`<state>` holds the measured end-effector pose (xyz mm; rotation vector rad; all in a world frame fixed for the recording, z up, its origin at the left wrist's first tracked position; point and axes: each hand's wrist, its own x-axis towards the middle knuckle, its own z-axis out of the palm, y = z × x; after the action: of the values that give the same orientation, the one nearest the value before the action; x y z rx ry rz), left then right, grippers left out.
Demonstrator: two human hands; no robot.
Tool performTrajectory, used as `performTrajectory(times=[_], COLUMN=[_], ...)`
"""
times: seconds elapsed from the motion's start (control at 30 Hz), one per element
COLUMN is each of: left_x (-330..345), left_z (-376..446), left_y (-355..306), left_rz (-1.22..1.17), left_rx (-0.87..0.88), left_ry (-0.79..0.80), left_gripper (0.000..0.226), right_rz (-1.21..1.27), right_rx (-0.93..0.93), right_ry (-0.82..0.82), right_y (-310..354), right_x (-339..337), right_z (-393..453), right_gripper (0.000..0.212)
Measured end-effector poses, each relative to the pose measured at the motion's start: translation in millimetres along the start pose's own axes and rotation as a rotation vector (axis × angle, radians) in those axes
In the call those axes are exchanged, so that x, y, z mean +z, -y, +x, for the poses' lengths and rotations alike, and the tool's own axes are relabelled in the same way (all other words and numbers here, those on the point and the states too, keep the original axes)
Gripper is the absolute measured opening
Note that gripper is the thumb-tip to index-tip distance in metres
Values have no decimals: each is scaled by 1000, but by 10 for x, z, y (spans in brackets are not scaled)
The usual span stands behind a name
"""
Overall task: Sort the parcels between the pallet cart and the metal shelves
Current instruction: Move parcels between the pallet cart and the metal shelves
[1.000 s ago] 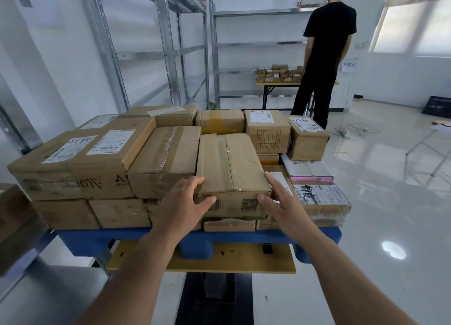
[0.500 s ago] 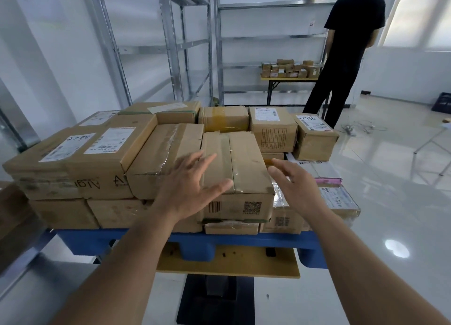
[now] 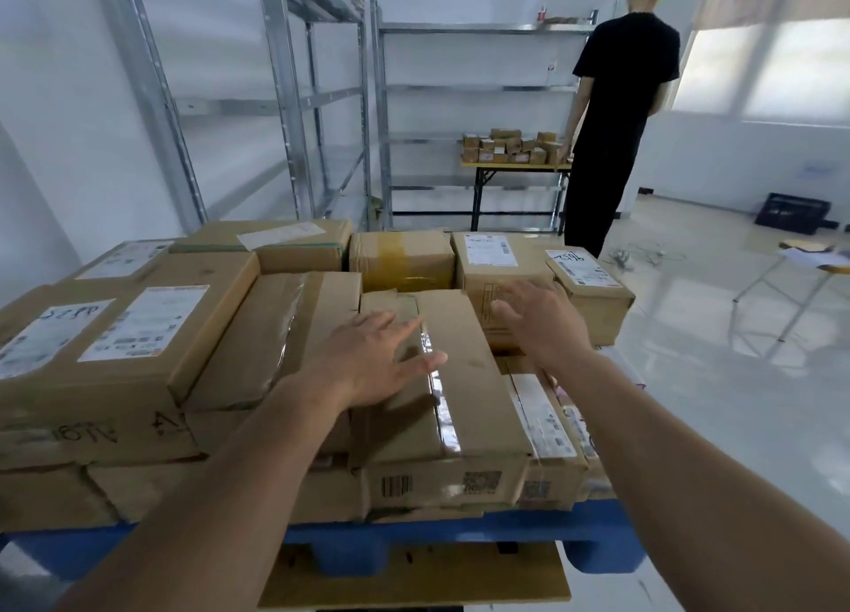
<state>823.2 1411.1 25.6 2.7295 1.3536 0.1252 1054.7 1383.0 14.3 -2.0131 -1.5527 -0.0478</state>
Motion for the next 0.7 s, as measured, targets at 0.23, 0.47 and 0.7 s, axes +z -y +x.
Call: performTrajectory(times=[0.23,0.47,0.7], left_x=[-13,-4,-29], left_z=[280,279,272], left_y=[185,202,166], left_rz=[54,55,74], left_rx=[-7,-21,-59], left_ry=[121,160,181], left_gripper=[89,90,94], right_rz=[-156,-274,-308], right_rx=[-14,-27,-39], right_ry=[51,113,119], right_y=[123,25,-124], right_x=[251,418,312], right_z=[623,818,757], right_gripper=[45,35,34])
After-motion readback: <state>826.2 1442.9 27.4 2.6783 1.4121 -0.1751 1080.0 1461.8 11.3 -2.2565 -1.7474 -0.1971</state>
